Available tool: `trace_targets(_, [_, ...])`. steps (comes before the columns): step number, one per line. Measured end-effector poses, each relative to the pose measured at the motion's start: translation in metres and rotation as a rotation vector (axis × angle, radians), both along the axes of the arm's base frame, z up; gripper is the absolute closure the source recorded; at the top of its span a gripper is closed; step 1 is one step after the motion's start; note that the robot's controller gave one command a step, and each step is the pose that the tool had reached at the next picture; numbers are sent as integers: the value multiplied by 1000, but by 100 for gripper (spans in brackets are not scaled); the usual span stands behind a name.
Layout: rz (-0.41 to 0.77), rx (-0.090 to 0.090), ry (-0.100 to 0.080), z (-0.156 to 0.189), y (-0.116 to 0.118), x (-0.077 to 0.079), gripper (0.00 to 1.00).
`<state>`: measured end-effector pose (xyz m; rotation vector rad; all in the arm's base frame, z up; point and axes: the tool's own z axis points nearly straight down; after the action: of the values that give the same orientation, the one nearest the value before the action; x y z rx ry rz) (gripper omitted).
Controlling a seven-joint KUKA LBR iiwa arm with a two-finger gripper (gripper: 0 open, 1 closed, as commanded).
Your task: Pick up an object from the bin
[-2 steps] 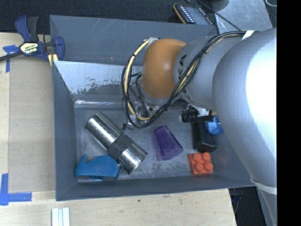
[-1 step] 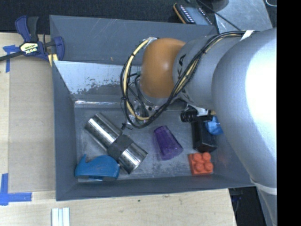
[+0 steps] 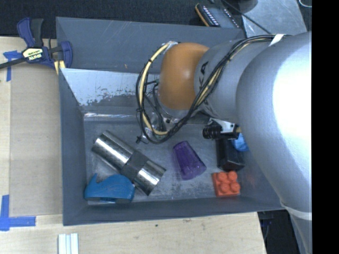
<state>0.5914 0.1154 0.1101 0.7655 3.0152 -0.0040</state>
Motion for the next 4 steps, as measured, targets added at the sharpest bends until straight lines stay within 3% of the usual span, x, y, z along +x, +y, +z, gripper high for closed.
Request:
trace_targets(1, [129,-6,8,-34,-55,-8,0])
trace_targets(2, [41,-1,-1,-37,-47,9,0])
trace_targets(3, [-262,4,2,-30,-76,-25,100])
trace_targets(4, [-263,4,2,-30,-76,-25,0])
